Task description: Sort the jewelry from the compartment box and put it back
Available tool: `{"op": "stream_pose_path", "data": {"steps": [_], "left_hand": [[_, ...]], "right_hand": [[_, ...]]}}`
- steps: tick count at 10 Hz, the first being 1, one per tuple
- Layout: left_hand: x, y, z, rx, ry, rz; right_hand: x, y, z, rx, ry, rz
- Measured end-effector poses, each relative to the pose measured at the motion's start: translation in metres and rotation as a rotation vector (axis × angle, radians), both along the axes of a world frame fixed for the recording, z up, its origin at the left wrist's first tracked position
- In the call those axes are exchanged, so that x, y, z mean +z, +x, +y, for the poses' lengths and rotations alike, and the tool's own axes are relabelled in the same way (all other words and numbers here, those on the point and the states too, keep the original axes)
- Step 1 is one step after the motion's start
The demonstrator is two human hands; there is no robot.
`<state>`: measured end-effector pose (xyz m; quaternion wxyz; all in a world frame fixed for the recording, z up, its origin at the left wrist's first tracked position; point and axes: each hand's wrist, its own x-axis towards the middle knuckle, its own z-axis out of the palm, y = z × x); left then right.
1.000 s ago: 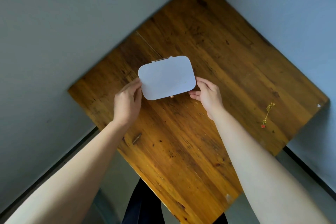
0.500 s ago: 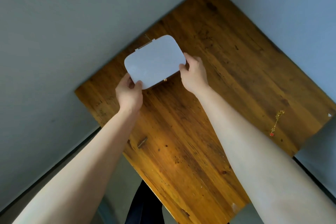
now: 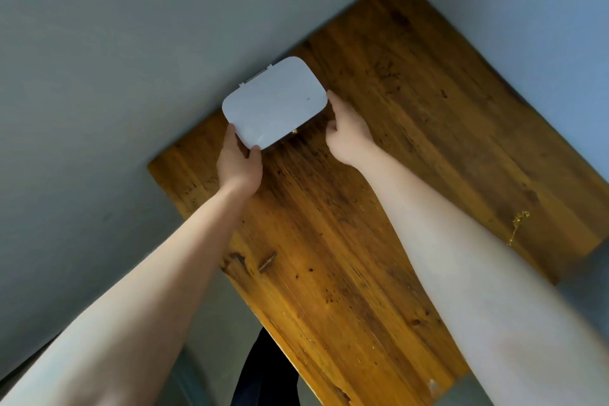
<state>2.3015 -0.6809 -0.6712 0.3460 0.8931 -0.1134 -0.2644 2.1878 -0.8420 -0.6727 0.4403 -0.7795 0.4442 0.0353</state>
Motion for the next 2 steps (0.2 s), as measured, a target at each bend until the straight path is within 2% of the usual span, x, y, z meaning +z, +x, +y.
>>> {"op": "stream_pose_path", "data": {"steps": [1,2], "left_hand": [[0.006,-0.002,0.007,-0.144,0.159,-0.085],[0.009,-0.036,0.02,-0.32,0.212,-0.275]], "right_hand": [[0.023,-0.023,-0.008,-0.013,-0.111,-0.027],[0.073,-0.046,-0.019,-0.144,-0.198,-0.273]]}}
